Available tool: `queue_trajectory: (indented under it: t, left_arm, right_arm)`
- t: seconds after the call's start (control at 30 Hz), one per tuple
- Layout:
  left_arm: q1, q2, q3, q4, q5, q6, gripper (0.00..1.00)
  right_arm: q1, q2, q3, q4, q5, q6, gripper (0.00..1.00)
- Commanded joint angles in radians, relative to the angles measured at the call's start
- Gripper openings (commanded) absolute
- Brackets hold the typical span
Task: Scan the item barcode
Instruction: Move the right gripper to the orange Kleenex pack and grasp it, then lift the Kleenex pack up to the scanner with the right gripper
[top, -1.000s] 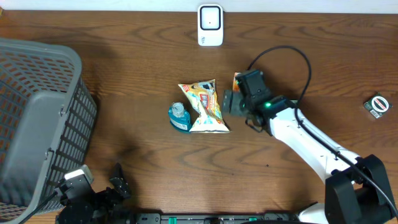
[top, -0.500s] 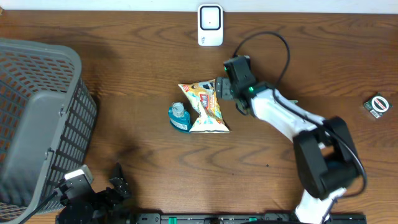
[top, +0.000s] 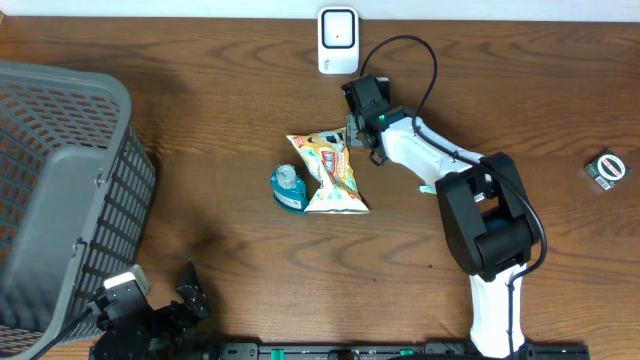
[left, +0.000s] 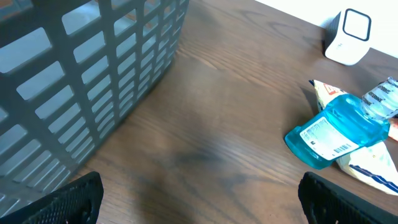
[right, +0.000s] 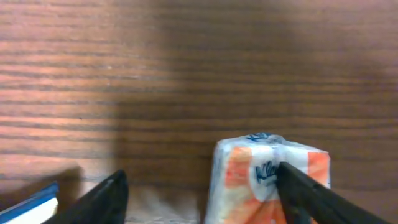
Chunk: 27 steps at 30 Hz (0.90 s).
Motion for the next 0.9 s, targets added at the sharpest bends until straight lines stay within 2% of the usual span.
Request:
queue_trajectory:
  t: [0.0, 0.1, 0.2, 0.27, 0.4, 0.53, 0.6, 0.7, 0.87]
  left_arm:
    - [-0.004, -0.006, 0.006, 0.002, 0.002, 0.016, 0.99]
    - [-0.004, -0.006, 0.006, 0.002, 0.002, 0.016, 0.99]
    - [-0.004, -0.006, 0.006, 0.002, 0.002, 0.016, 0.99]
    - [-0.004, -0.006, 0.006, 0.002, 0.002, 0.016, 0.99]
    - [-0.004, -0.006, 0.006, 0.002, 0.002, 0.016, 0.99]
    - [-0.004, -0.006, 0.006, 0.002, 0.002, 0.016, 0.99]
    - [-0.004, -0.006, 0.006, 0.002, 0.002, 0.016, 0.99]
    - [-0.004, -0.006, 0.006, 0.002, 0.002, 0.016, 0.99]
    - [-0.004, -0.006, 0.006, 0.002, 0.002, 0.016, 0.99]
  right_arm:
    - [-0.018, 0.063, -0.008, -0.048, -0.002, 0.061, 0.6]
    - [-0.023, 0.062, -0.006, -0.069, -0.04, 0.082, 0.44]
    - [-0.028, 0.061, 0.002, -0.107, -0.141, 0.096, 0.16]
    - [-0.031, 0.061, 0.003, -0.139, -0.153, 0.147, 0.02]
    - [-0.038, 0.059, 0.017, -0.204, -0.152, 0.213, 0.01]
    - [-0.042, 0.056, 0.116, -0.357, -0.135, 0.313, 0.01]
    - [-0.042, 0.054, 0.175, -0.463, -0.09, 0.434, 0.01]
    - [-0.042, 0.053, 0.286, -0.68, -0.038, 0.708, 0.01]
    - [-0.04, 0.053, 0.39, -0.914, -0.116, 1.025, 0.01]
